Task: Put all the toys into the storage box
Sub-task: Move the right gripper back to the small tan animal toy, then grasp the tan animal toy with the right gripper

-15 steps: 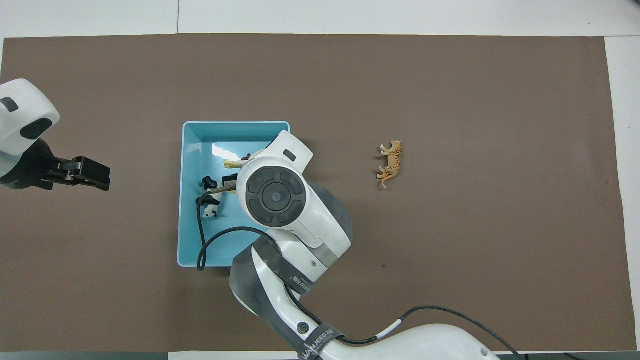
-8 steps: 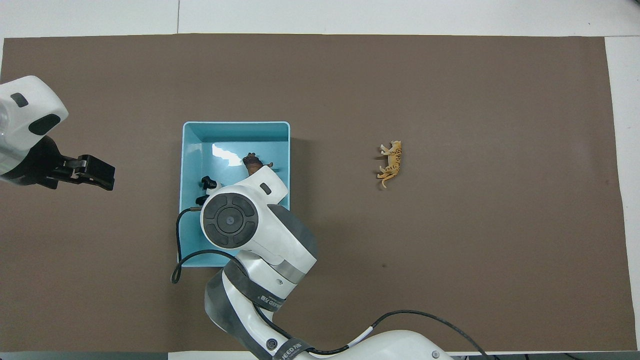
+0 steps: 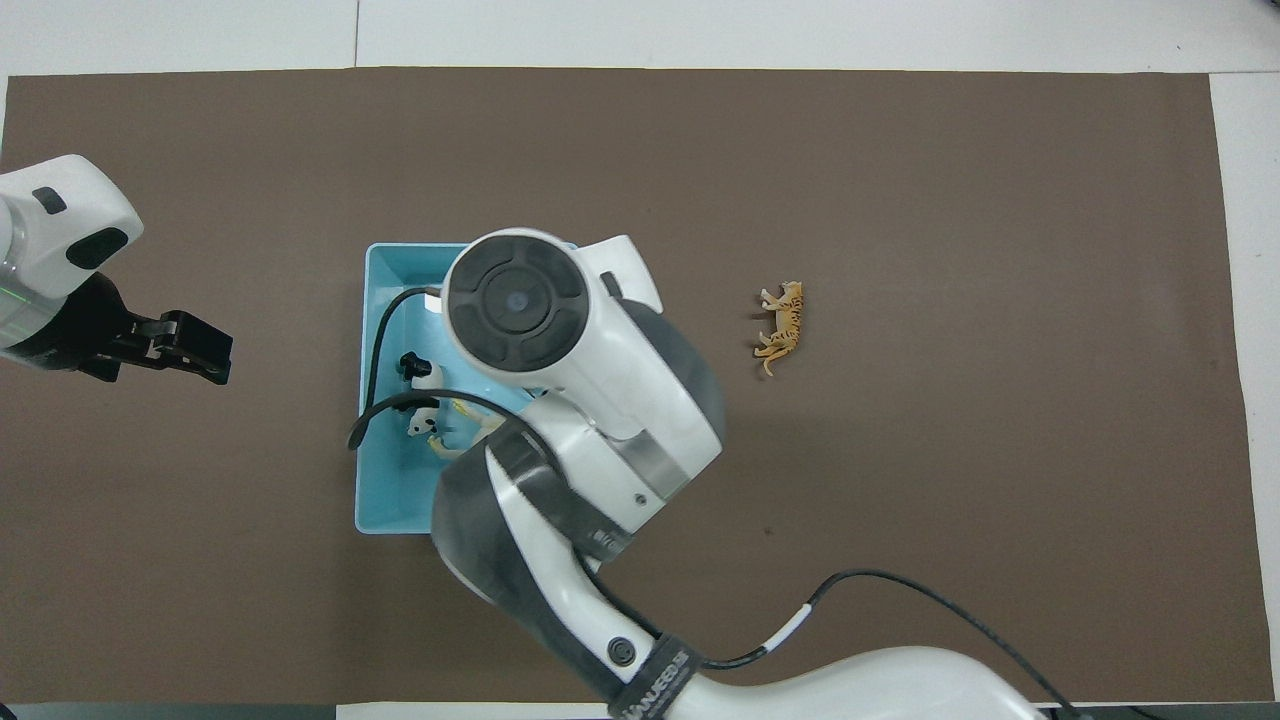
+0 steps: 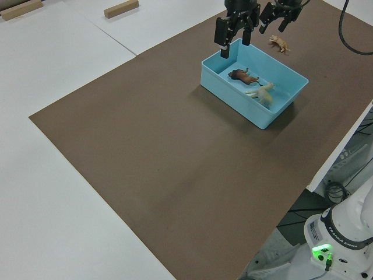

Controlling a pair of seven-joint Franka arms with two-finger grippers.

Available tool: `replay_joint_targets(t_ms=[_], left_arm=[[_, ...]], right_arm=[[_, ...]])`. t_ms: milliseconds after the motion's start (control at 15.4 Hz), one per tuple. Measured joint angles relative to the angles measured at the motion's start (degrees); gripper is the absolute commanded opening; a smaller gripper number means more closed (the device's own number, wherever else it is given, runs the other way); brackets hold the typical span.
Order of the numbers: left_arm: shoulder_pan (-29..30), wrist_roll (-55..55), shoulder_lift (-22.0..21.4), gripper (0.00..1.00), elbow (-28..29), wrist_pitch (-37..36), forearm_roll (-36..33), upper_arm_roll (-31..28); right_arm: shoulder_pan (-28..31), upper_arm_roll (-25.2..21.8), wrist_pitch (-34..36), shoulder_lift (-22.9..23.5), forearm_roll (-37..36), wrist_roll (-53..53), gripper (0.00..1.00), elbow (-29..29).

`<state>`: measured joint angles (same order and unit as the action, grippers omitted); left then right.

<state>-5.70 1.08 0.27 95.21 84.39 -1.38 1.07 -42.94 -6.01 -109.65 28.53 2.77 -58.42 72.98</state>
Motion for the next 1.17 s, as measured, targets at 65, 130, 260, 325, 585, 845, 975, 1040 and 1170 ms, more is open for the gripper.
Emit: replay_joint_targets(t_ms=[65, 130, 260, 325, 585, 845, 975, 1040, 1170], left_arm=[[0.01, 0.0, -0.01, 1.0, -0.4, 0.0, 0.0, -0.01], [0.03, 0.0, -0.02, 1.0, -0.77, 0.0, 0.08, -0.03], [0.05, 0.01, -0.02, 1.0, -1.32, 0.63, 0.98, -0.26], [0.05, 0.01, -0.02, 1.0, -1.44, 1.32, 1.3, -0.39], [0.16, 0.01, -0.06, 1.0, -1.59, 2.26, 1.5, -0.47], [0.12, 0.0, -0.17, 1.0, -1.63, 2.36, 1.55, -0.43], [0.06, 0.0, -0.17, 1.0, -1.63, 2.42, 1.56, -0.26], [0.05, 0.0, -0.17, 1.0, -1.63, 2.43, 1.56, -0.22], [0.06, 0.0, -0.17, 1.0, -1.63, 2.44, 1.56, -0.33]], right_arm=[[2.15, -0.05, 0.65, -0.21, 0.0, 3.07, 1.0, 0.23], [4.25, -0.1, 0.79, -0.22, 0.0, 6.21, 1.0, 0.75], [8.3, -0.18, 0.3, -0.39, 0.01, 12.18, 1.0, 3.59], [9.89, -0.21, -1.77, -0.88, 0.01, 14.54, 1.0, 6.7], [13.45, -0.28, -18.55, -4.56, 0.0, 20.87, 1.0, 25.66], [17.18, -0.33, -25.07, -5.94, -0.01, 26.76, 1.0, 33.32], [18.42, -0.32, -27.36, -6.31, -0.01, 28.4, 1.0, 35.29], [18.54, -0.32, -28.69, -6.32, -0.01, 28.64, 1.0, 36.27], [18.34, 0.09, -30.55, -6.31, -0.01, 28.65, 1.0, 37.79]])
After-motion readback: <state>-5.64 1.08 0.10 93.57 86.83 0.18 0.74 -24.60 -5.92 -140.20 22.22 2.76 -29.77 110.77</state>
